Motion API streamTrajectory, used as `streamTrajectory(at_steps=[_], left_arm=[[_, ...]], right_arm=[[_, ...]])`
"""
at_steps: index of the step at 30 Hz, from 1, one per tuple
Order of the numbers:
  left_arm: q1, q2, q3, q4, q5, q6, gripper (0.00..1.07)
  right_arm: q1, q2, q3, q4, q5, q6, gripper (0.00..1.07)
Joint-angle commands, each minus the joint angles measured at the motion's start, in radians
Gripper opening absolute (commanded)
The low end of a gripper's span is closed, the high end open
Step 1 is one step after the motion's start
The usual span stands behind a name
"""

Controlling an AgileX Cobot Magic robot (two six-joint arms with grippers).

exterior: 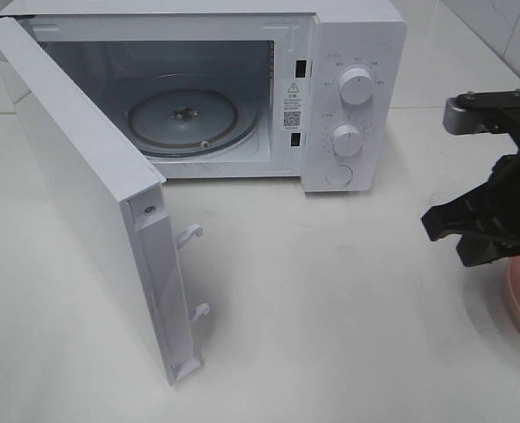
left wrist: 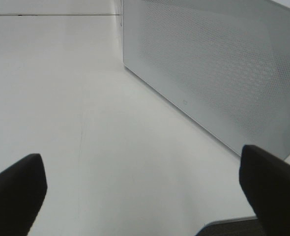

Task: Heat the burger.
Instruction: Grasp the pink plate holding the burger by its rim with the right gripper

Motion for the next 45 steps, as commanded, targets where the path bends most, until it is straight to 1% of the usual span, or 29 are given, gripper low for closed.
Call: streamTrajectory(at_steps=[1,2,4,5,6,8,9,10,11,12,14,15,16,17,18,19,22,24,27,29,35,38,45], left_arm=[[0.002,-0.005,0.002,-0.008,-0.014,-0.001,1.00],[0.002,-0.005,0.002,-0.008,-0.014,-0.001,1.00],[0.002,-0.005,0.002,-0.008,-0.014,-0.001,1.00],[0.002,-0.005,0.002,-0.008,-0.014,-0.001,1.00],[0.002,-0.005,0.002,-0.008,-0.014,-0.001,1.00],[0.002,-0.005,0.002,-0.008,-0.014,-0.001,1.00],[0.002,-0.005,0.002,-0.008,-0.014,-0.001,1.00],[0.002,-0.005,0.002,-0.008,-0.014,-0.001,1.00],[0.002,-0.005,0.002,-0.008,-0.014,-0.001,1.00],[0.002,-0.005,0.002,-0.008,-0.014,-0.001,1.00],[0.002,-0.005,0.002,-0.008,-0.014,-0.001,1.00],[0.002,-0.005,0.002,-0.008,-0.014,-0.001,1.00],[0.002,-0.005,0.002,-0.008,-0.014,-0.001,1.00],[0.002,-0.005,0.002,-0.008,-0.014,-0.001,1.00],[0.002,-0.005,0.002,-0.008,-0.014,-0.001,1.00],[0.002,-0.005,0.002,-0.008,-0.014,-0.001,1.00],[0.002,-0.005,0.002,-0.008,-0.014,-0.001,1.00],[0.002,-0.005,0.002,-0.008,-0.014,-0.001,1.00],[0.002,-0.005,0.002,-0.008,-0.014,-0.001,1.00],[0.002,-0.005,0.002,-0.008,-0.014,-0.001,1.00],[0.002,-0.005,0.002,-0.008,-0.014,-0.001,1.00],[0.002,-0.005,0.002,-0.008,-0.014,-0.001,1.00],[0.002,-0.005,0.002,-0.008,-0.014,-0.001,1.00]], right_arm=[[-0.043,-0.016,0.003,-0.042,0.022,-0.007,0.13],[-0.077,-0.019,0.003,-0.057,0.024,-0.007,0.15],[-0.093,-0.019,0.003,-0.063,0.027,-0.007,0.17],[-0.126,-0.019,0.003,-0.068,0.039,-0.008,0.20],[-0.126,-0.019,0.003,-0.068,0.039,-0.008,0.20],[-0.165,-0.019,0.003,-0.069,0.059,-0.008,0.28],[-0.165,-0.019,0.003,-0.069,0.059,-0.008,0.28],[-0.186,-0.019,0.003,-0.077,0.068,-0.016,0.35],[-0.194,-0.019,0.003,-0.090,0.071,-0.021,0.41],[-0.194,-0.019,0.003,-0.090,0.071,-0.021,0.41],[-0.210,-0.019,0.003,-0.145,0.072,-0.022,0.70],[-0.210,-0.019,0.003,-0.145,0.072,-0.022,0.70],[-0.210,-0.019,0.003,-0.156,0.070,-0.022,0.79],[-0.210,-0.019,0.003,-0.156,0.070,-0.022,0.79],[-0.210,-0.019,0.003,-0.163,0.068,-0.022,0.93],[-0.210,-0.015,0.003,-0.163,0.068,-0.023,1.01],[-0.210,-0.013,0.003,-0.162,0.068,-0.023,1.03],[-0.210,0.010,0.003,-0.150,0.079,-0.023,1.01],[-0.210,0.021,0.003,-0.142,0.082,-0.022,1.00],[-0.210,0.070,0.003,-0.112,0.084,-0.019,0.97],[-0.210,0.139,0.003,-0.110,0.055,-0.014,0.94],[-0.210,0.149,0.003,-0.111,0.046,-0.012,0.94],[-0.210,0.232,0.003,-0.111,0.005,0.004,0.92]])
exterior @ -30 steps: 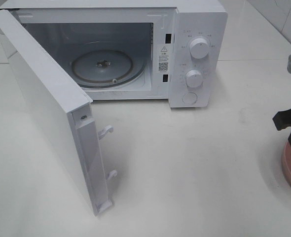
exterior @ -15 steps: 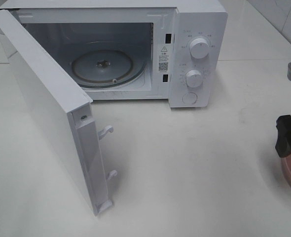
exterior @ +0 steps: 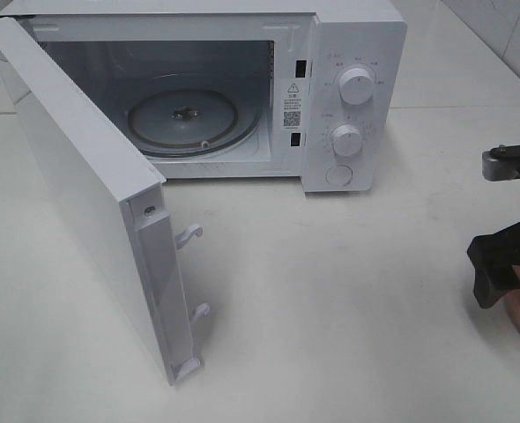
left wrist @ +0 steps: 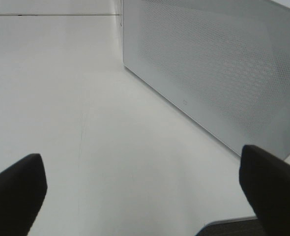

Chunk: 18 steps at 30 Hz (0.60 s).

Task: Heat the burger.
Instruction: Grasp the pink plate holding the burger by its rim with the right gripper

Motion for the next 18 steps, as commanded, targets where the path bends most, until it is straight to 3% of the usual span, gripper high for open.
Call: streamTrajectory(at_steps=[1,18], left_arm=[[0.002,-0.005,0.002,-0.008,-0.014,-0.001,1.00],[0.002,-0.005,0.002,-0.008,-0.014,-0.001,1.00]], right_arm=[[-0.008,0.027,0.003,0.002,-0.015,0.007,0.92],[-0.008,0.176,0.003,0.003,-0.106,0.021,0.86]])
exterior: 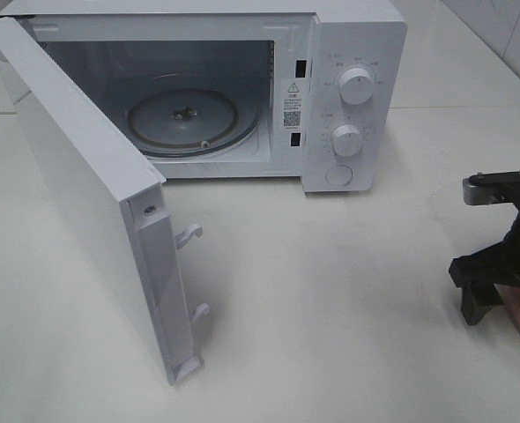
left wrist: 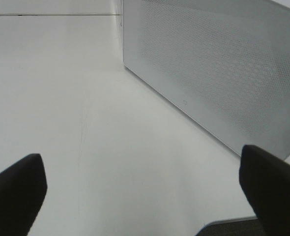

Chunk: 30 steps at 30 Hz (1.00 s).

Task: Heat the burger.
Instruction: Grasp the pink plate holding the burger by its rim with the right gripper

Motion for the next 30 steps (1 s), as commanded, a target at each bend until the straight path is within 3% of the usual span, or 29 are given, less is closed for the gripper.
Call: streamTrajectory(at_steps=[1,9,17,18,19,20,21,22,23,24,25,26,27,30], left_arm=[[0.002,-0.005,0.002,-0.008,-0.014,-0.001,1.00],[0.002,-0.005,0.002,-0.008,-0.014,-0.001,1.00],[0.002,-0.005,0.002,-0.008,-0.014,-0.001,1.00],[0.002,-0.005,0.002,-0.008,-0.014,-0.001,1.00],[0.002,-0.005,0.002,-0.008,-0.014,-0.001,1.00],[0.002,-0.005,0.002,-0.008,-0.014,-0.001,1.00],[0.002,-0.005,0.002,-0.008,-0.014,-0.001,1.00],[0.002,-0.005,0.002,-0.008,-0.014,-0.001,1.00],[0.002,-0.005,0.002,-0.008,-0.014,-0.001,1.00],[0.002,-0.005,0.002,-0.008,-0.014,-0.001,1.00],[0.002,-0.005,0.002,-0.008,-0.014,-0.001,1.00],[0.002,-0.005,0.002,-0.008,-0.014,-0.001,1.00],[0.002,-0.005,0.002,-0.008,-0.014,-0.001,1.00],[0.002,-0.005,0.002,-0.008,-0.014,-0.001,1.00]], right_arm=[[-0.008,0.020,0.003,0.003,-0.013,-0.001,0.86],[-0.008,0.034,0.003,0.003,-0.039,-0.009,0.82],[-0.008,0.034,0.003,0.003,-0.043,-0.009,0.64],[-0.008,0.034,0.003,0.003,-0.041,-0.004,0.57],[-0.008,0.034,0.003,0.003,-0.041,-0.004,0.57],[-0.008,0.034,0.003,0.000,-0.040,0.009,0.49],[-0.008,0.034,0.003,0.000,-0.040,0.009,0.49],[-0.008,0.034,0.003,-0.006,-0.040,0.024,0.36],[-0.008,0.034,0.003,-0.006,-0.040,0.030,0.29],[-0.008,0.034,0.003,-0.006,-0.040,0.030,0.29],[-0.008,0.034,0.003,-0.007,-0.040,0.040,0.16],[-0.008,0.034,0.003,-0.007,-0.040,0.040,0.16],[-0.008,0.034,0.003,-0.008,-0.038,0.031,0.04],[-0.008,0.034,0.003,-0.008,-0.036,0.022,0.00]])
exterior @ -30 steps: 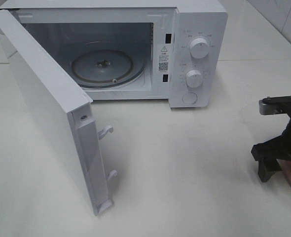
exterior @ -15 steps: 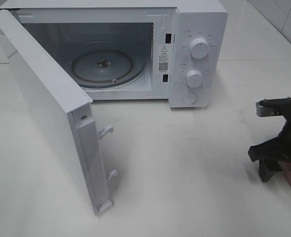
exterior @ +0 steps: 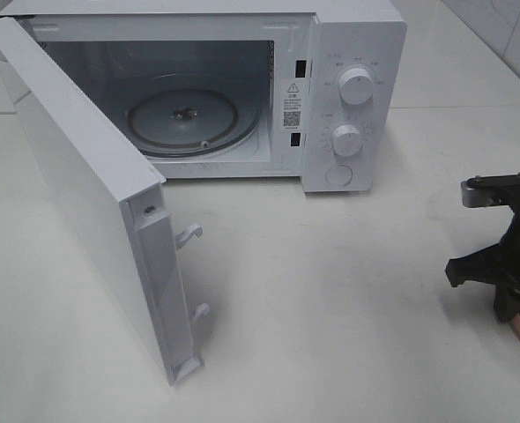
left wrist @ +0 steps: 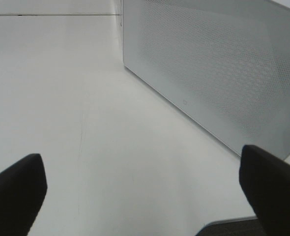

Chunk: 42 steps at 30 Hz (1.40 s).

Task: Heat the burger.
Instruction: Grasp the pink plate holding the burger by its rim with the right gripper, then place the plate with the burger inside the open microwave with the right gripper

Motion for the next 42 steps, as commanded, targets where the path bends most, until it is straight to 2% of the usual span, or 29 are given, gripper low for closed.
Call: streamTrajectory(at_steps=[1,9,11,14,21,24,26,42], left_arm=[[0.002,-0.005,0.002,-0.008,-0.014,-0.001,1.00],[0.002,-0.005,0.002,-0.008,-0.014,-0.001,1.00],[0.002,-0.005,0.002,-0.008,-0.014,-0.001,1.00],[0.002,-0.005,0.002,-0.008,-0.014,-0.001,1.00],[0.002,-0.005,0.002,-0.008,-0.014,-0.001,1.00],[0.002,-0.005,0.002,-0.008,-0.014,-0.001,1.00],[0.002,-0.005,0.002,-0.008,-0.014,-0.001,1.00],[0.002,-0.005,0.002,-0.008,-0.014,-0.001,1.00]], right_arm=[[-0.004,0.003,0.003,0.004,0.003,-0.007,0.00],[-0.003,0.002,0.003,-0.053,0.023,0.049,0.00],[-0.001,-0.007,0.003,-0.122,0.045,0.128,0.00],[0.002,-0.011,0.003,-0.135,0.047,0.149,0.00],[0.079,-0.050,0.003,-0.269,0.117,0.265,0.00],[0.087,-0.050,0.003,-0.283,0.127,0.279,0.00],[0.129,-0.050,0.003,-0.339,0.161,0.330,0.00],[0.255,-0.146,0.015,-0.440,0.281,0.418,0.00]])
